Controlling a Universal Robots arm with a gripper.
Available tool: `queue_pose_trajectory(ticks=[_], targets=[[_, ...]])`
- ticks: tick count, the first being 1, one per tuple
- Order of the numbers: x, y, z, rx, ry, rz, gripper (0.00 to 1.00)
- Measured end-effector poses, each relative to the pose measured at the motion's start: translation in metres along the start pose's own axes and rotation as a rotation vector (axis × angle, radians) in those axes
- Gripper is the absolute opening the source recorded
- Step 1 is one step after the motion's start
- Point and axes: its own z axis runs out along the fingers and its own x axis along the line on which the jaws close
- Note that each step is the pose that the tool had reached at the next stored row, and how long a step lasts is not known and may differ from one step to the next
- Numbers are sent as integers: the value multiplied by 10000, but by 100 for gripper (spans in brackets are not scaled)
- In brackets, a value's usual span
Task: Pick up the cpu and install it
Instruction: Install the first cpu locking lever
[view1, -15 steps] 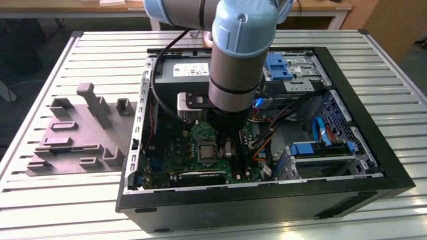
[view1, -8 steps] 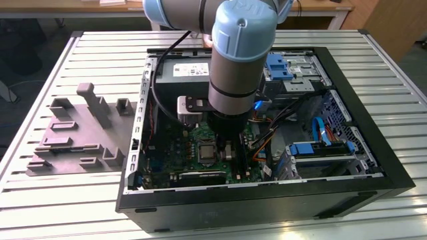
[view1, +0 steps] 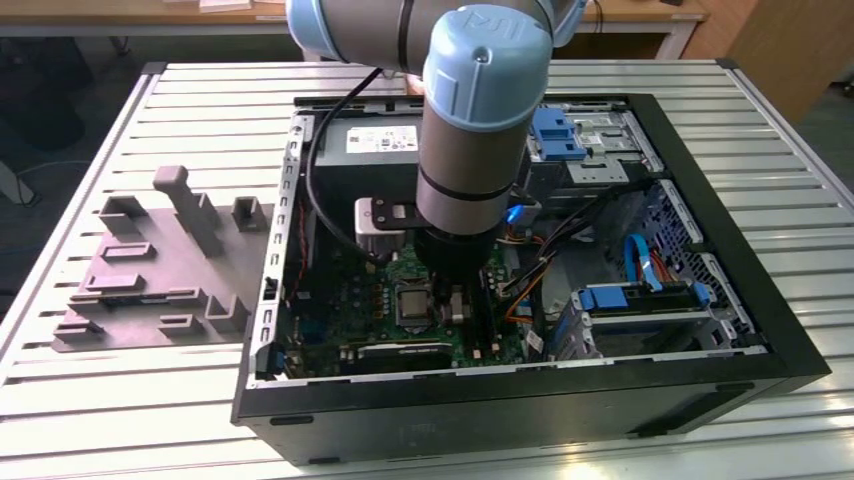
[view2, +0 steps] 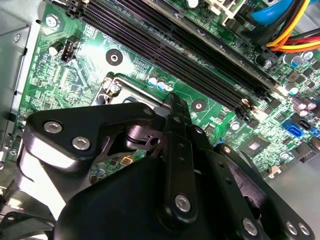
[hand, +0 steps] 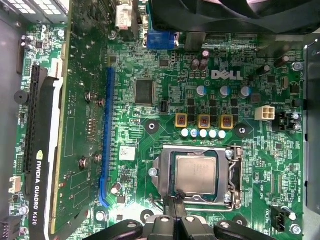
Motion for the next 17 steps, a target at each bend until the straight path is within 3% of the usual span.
queue_pose_trajectory(ticks=[17], targets=[[0, -21, 13, 6, 3, -120, 11]])
